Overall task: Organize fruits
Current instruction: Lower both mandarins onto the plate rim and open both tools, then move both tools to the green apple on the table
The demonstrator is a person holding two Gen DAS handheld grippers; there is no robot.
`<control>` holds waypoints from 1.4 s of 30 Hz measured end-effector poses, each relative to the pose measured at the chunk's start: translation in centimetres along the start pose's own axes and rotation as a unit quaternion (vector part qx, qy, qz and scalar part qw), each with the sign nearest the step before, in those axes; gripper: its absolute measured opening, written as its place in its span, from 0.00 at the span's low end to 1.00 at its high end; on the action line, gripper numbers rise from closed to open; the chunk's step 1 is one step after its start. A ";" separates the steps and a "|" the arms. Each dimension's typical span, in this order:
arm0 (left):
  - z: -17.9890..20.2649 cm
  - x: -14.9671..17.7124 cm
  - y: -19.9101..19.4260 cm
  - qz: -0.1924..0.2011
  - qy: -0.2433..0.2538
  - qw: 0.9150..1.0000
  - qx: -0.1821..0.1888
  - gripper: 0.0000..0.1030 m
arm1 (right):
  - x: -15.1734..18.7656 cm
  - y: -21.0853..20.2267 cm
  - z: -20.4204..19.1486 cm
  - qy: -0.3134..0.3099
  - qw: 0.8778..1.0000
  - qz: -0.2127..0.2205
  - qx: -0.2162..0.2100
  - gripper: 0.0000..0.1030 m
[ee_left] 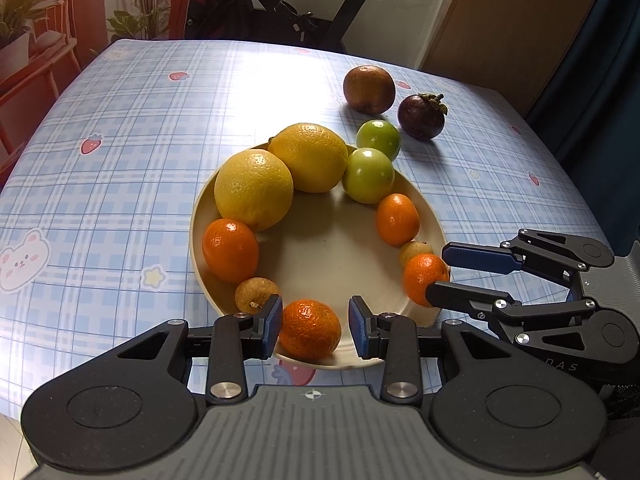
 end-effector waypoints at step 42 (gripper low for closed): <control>-0.9 -3.2 -1.6 0.056 -0.024 0.998 -0.023 0.37 | -1.1 -1.6 2.3 0.035 0.998 0.041 0.034 0.43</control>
Point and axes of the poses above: each gripper's, at about its wrist camera, not at the fingertips, and y roughly the way its jaws point, z to its right, x to its underside, the point moved 4 cm from there along y, roughly the way its jaws point, and after that the axes turned 3 degrees about y, right-handed, at the moved point
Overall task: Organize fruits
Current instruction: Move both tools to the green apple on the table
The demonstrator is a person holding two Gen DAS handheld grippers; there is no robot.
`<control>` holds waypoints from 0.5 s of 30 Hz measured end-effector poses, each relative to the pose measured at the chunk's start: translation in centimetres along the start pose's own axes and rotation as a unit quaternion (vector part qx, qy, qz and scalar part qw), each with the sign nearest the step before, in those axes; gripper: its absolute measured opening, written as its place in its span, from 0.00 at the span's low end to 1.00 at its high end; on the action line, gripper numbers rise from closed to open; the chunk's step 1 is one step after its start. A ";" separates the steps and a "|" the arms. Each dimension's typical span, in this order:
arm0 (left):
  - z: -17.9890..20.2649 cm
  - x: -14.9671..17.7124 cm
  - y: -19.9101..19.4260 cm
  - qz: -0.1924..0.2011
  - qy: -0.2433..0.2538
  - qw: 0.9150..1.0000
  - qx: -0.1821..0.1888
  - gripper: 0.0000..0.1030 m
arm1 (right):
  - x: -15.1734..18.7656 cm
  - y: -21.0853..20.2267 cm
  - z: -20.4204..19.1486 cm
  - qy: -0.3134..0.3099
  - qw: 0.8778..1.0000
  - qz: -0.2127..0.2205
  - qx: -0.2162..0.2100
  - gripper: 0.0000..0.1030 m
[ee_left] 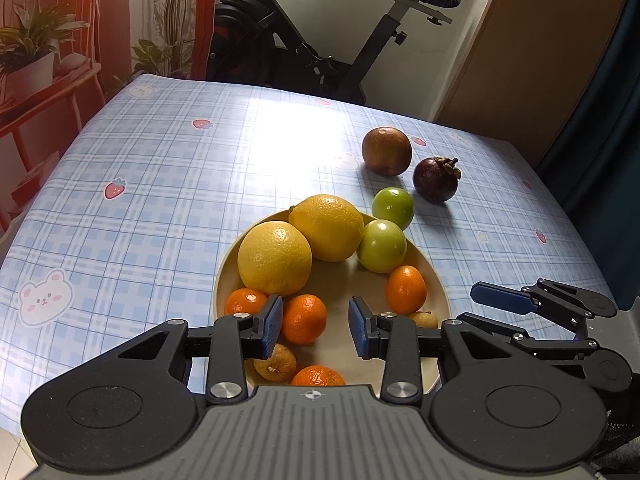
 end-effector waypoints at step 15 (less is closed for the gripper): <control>1.9 -5.3 0.5 0.053 0.030 0.998 -0.008 0.37 | -3.5 0.0 3.8 -0.008 0.998 0.030 0.057 0.43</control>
Point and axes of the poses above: each gripper's, at about its wrist camera, not at the fingertips, and y roughly the way its jaws point, z to its right, x to its underside, the point moved 4 cm from there along y, roughly the way its jaws point, and after that the axes turned 3 degrees about y, right-handed, at the moved point
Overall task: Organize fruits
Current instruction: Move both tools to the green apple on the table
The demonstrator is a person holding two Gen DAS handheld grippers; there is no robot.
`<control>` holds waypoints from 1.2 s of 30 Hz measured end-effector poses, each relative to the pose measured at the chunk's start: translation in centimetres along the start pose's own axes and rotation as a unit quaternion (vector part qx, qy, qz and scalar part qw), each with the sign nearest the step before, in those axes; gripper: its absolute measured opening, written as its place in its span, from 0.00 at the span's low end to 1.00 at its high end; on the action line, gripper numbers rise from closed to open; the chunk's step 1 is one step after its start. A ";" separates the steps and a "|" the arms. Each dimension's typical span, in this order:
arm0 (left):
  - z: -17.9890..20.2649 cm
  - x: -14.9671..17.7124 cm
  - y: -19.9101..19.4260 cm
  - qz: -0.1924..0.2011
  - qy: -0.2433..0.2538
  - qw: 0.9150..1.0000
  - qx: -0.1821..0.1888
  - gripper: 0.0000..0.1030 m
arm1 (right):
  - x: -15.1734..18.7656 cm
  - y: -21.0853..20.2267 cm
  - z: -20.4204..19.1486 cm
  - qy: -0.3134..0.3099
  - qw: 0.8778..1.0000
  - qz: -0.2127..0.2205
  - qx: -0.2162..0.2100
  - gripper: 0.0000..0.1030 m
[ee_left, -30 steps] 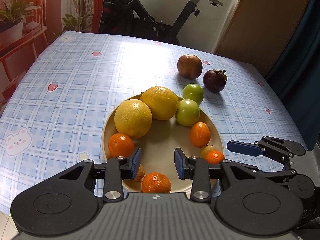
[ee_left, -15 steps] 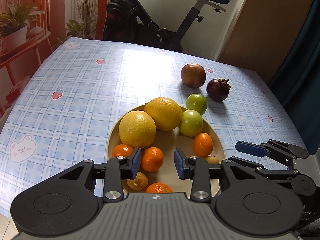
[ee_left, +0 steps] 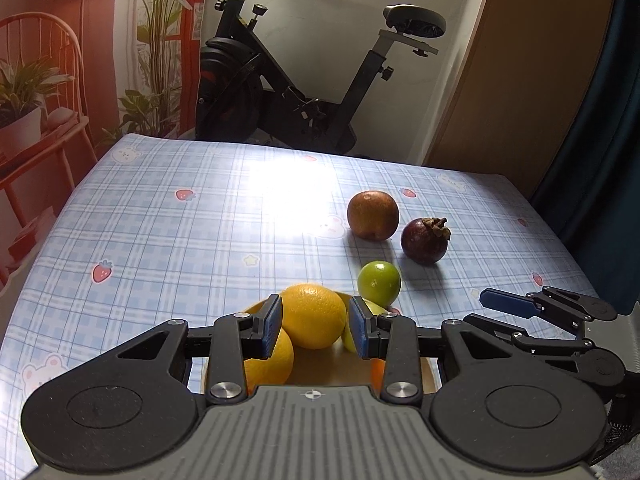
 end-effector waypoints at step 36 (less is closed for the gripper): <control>4.5 -3.3 14.5 -0.140 -0.025 0.986 0.090 0.37 | 0.9 9.7 1.1 -0.039 0.996 -0.076 -0.026 0.43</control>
Point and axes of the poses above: each gripper's, at about its wrist camera, not at the fingertips, and y roughly the way its jaws point, z to its right, x to its underside, the point moved 4 cm from there along y, roughly the way its jaws point, and after that the axes turned 3 degrees about y, right-handed, at the moved point
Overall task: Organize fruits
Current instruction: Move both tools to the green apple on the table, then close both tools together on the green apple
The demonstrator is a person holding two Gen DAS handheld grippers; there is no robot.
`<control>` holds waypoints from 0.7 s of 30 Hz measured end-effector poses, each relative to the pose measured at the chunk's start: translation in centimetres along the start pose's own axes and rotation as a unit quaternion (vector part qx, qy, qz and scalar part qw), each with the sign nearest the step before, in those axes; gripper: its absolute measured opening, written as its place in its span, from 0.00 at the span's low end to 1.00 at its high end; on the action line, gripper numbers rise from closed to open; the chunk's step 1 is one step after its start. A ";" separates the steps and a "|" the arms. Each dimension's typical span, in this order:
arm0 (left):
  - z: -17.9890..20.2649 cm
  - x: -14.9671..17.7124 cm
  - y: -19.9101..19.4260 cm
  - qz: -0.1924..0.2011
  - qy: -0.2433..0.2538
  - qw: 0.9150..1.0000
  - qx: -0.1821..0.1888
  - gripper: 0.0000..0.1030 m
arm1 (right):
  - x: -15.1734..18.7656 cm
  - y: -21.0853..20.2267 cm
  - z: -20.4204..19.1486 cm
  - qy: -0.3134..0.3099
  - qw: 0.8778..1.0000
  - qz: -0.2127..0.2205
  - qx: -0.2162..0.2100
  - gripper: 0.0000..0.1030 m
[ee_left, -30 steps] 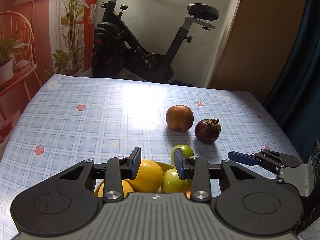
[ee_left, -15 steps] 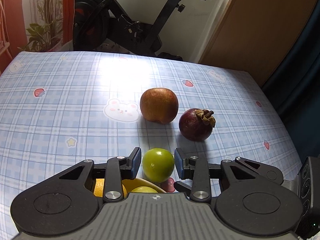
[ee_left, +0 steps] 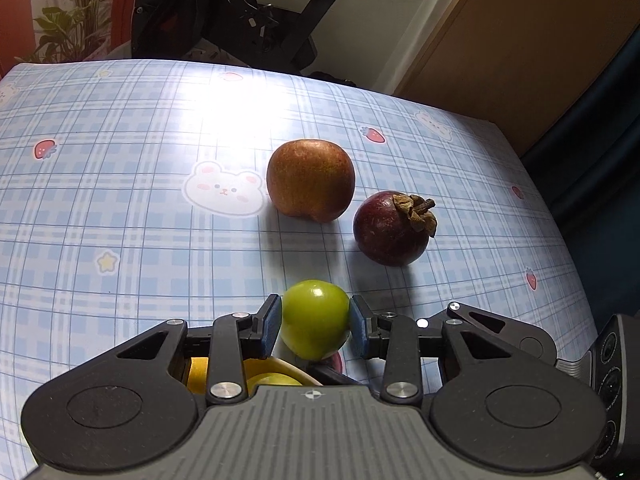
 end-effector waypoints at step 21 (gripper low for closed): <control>0.9 -0.6 0.2 0.009 0.017 1.000 0.011 0.37 | -0.3 0.7 1.3 0.038 0.999 0.001 -0.022 0.49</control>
Point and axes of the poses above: each gripper's, at about its wrist camera, not at the fingertips, and y roughly the way its jaws point, z to its right, x to its underside, the point moved 4 cm from there along y, roughly the way its jaws point, and after that the axes turned 3 degrees about y, right-handed, at the moved point
